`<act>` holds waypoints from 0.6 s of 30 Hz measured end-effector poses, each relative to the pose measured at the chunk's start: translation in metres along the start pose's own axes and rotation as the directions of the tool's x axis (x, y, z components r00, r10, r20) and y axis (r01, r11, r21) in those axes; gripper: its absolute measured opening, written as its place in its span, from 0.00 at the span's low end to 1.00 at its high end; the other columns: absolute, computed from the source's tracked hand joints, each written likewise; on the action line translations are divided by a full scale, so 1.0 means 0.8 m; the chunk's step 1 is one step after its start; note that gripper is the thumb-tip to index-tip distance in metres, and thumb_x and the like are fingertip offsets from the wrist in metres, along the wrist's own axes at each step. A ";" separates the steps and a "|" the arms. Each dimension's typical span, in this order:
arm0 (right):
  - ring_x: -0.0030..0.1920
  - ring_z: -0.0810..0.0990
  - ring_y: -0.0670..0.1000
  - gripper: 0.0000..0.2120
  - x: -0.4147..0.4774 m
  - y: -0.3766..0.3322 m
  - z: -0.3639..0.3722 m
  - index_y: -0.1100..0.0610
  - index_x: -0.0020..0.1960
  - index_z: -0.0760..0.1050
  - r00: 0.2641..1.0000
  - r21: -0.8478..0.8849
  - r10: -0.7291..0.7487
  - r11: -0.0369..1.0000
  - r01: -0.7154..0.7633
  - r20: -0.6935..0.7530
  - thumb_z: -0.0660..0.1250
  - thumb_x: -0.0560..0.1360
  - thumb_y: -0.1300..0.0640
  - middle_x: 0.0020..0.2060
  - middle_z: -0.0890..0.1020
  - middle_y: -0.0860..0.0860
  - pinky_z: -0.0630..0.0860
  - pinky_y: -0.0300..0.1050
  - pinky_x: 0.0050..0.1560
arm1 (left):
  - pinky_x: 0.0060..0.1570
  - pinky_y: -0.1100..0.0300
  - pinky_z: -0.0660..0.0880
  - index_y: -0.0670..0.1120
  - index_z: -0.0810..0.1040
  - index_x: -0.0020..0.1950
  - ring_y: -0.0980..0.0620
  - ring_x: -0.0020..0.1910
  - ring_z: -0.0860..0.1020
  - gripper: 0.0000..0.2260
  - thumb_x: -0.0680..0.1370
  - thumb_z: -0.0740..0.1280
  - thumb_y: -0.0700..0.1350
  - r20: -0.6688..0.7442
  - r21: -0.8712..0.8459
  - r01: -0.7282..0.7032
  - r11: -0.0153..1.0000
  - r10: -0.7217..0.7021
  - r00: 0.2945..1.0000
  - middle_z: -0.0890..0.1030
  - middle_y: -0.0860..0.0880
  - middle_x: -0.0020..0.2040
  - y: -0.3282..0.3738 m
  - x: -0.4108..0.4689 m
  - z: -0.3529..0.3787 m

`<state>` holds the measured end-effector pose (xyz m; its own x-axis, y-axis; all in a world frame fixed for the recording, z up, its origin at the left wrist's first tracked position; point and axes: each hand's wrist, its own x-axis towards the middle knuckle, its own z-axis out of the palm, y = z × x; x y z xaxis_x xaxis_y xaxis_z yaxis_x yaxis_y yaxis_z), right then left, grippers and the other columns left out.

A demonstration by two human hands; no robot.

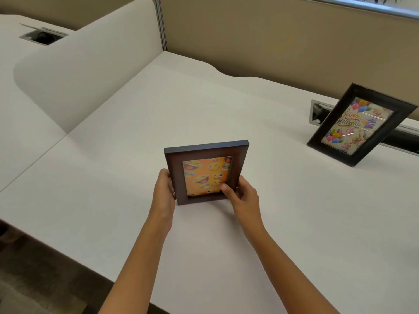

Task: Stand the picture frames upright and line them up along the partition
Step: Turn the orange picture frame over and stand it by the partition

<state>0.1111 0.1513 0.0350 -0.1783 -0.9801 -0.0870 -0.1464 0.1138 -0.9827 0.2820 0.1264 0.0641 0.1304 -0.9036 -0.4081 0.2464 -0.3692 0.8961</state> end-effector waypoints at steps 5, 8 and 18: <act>0.49 0.77 0.65 0.14 0.000 0.011 -0.004 0.60 0.51 0.74 1.000 -0.055 0.005 0.998 -0.005 0.013 0.69 0.74 0.50 0.47 0.81 0.62 0.76 0.64 0.52 | 0.48 0.57 0.73 0.52 0.75 0.40 0.56 0.43 0.79 0.14 0.79 0.51 0.50 -0.021 0.047 -0.007 0.999 0.008 1.000 0.83 0.57 0.36 -0.010 0.002 -0.004; 0.43 0.77 0.63 0.12 0.002 0.016 -0.007 0.58 0.48 0.74 0.999 -0.093 0.001 0.996 0.003 0.045 0.69 0.74 0.50 0.43 0.80 0.61 0.77 0.54 0.45 | 0.45 0.58 0.74 0.53 0.75 0.40 0.58 0.41 0.80 0.15 0.79 0.51 0.50 -0.039 0.062 -0.002 0.998 0.004 0.999 0.84 0.60 0.35 -0.015 0.002 -0.007; 0.34 0.72 0.45 0.06 0.005 0.026 -0.015 0.49 0.48 0.76 0.998 -0.092 -0.019 0.995 0.024 0.059 0.71 0.73 0.51 0.38 0.80 0.46 0.72 0.34 0.36 | 0.44 0.59 0.74 0.55 0.77 0.45 0.56 0.46 0.80 0.16 0.81 0.50 0.50 -0.075 0.058 -0.034 0.998 0.038 0.996 0.83 0.56 0.43 -0.019 -0.006 -0.001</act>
<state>0.0957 0.1517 0.0165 -0.1182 -0.9899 -0.0779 -0.2398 0.1046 -0.9652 0.2782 0.1364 0.0526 0.2119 -0.8981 -0.3854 0.1858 -0.3502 0.9181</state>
